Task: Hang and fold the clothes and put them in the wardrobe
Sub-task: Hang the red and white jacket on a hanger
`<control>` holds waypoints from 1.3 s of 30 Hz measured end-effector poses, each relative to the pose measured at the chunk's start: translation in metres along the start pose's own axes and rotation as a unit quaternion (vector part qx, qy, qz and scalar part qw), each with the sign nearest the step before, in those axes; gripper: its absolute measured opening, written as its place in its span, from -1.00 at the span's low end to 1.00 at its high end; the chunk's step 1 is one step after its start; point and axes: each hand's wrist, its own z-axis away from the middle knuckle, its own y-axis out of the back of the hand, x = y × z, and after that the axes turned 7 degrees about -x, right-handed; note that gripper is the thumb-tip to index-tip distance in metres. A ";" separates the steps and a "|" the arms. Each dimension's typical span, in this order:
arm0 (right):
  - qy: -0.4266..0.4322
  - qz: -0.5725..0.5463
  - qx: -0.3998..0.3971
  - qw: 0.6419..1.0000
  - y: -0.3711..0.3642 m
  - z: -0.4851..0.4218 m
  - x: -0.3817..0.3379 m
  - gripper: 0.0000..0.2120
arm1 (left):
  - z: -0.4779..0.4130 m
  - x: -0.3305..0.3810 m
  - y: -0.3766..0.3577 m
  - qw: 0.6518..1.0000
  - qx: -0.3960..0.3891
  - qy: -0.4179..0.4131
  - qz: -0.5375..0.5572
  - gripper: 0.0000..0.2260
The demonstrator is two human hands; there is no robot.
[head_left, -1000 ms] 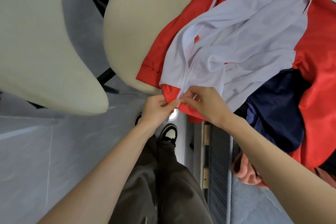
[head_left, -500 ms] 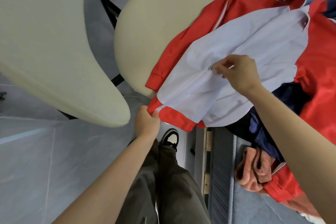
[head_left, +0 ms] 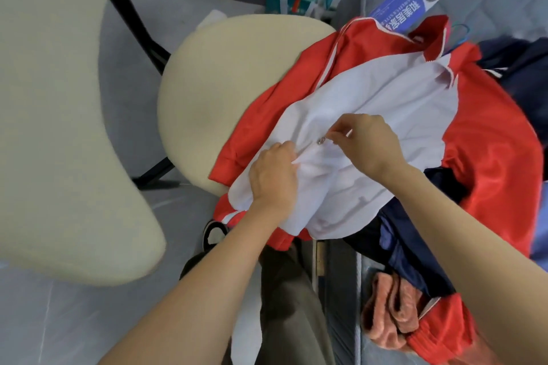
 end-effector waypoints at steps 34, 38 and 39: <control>0.019 0.014 -0.023 0.999 0.088 -0.122 0.136 -0.91 | -0.156 0.134 -0.021 0.875 -0.329 0.034 -0.354 -0.69; 0.029 -0.188 -0.030 0.981 0.078 -0.116 0.131 -0.88 | -0.161 0.158 -0.028 0.920 -0.217 -0.016 -0.325 -0.62; 0.020 -0.190 -0.035 0.981 0.076 -0.117 0.132 -0.79 | -0.165 0.164 -0.030 0.925 -0.199 -0.036 -0.321 -0.64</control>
